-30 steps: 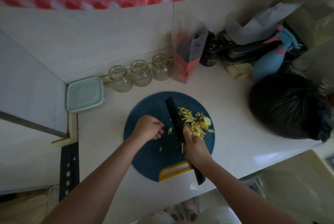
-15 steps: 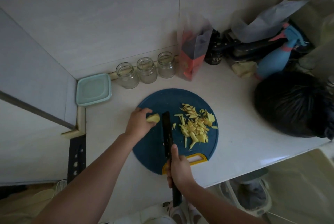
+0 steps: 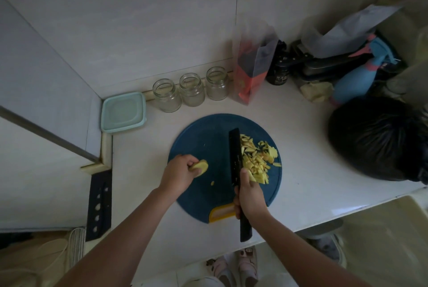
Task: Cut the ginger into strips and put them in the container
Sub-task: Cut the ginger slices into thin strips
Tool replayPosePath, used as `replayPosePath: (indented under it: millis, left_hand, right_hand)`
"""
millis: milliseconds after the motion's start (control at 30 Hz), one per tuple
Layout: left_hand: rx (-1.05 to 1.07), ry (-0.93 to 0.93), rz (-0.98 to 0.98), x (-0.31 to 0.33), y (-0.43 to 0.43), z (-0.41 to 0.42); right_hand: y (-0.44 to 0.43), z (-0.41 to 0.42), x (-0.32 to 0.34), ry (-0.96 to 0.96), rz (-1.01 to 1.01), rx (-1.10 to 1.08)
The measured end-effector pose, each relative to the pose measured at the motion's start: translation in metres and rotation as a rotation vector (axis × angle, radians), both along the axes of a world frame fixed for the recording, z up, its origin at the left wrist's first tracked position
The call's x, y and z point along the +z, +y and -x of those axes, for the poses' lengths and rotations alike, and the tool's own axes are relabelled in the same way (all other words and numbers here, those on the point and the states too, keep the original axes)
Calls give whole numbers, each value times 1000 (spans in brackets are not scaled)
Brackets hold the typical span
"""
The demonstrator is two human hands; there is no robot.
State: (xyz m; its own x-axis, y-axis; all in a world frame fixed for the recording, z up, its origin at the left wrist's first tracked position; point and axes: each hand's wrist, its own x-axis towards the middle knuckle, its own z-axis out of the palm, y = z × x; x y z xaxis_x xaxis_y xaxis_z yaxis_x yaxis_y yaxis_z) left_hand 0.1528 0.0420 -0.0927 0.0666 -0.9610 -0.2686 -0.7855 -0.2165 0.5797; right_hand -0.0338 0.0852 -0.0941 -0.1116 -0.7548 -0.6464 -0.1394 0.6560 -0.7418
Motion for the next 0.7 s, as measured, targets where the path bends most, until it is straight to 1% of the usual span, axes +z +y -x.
replayPosePath:
  millis: [167, 267, 333, 400, 467, 533, 600, 700]
  left_hand:
    - [132, 18, -31, -3, 5, -5]
    - [162, 63, -62, -4, 4, -6]
    - [145, 90, -83, -5, 2, -8]
    - [85, 125, -116, -4, 1, -10]
    - [-2, 142, -156, -1, 2, -9]
    - [-43, 146, -164, 0, 4, -8]
    - [-18, 143, -138, 1, 7, -4]
    - [89, 158, -73, 0, 12, 4]
  right_hand:
    - [29, -22, 0, -68, -7, 58]
    - [37, -32, -7, -35, -20, 118]
    - [37, -31, -8, -17, -39, 133]
    - [32, -24, -6, -21, -50, 120]
    - [26, -17, -4, 21, -18, 104]
    - [20, -11, -2, 98, 8, 107]
    - [16, -6, 5, 190, 46, 190]
    - [15, 1, 11, 304, 111, 398]
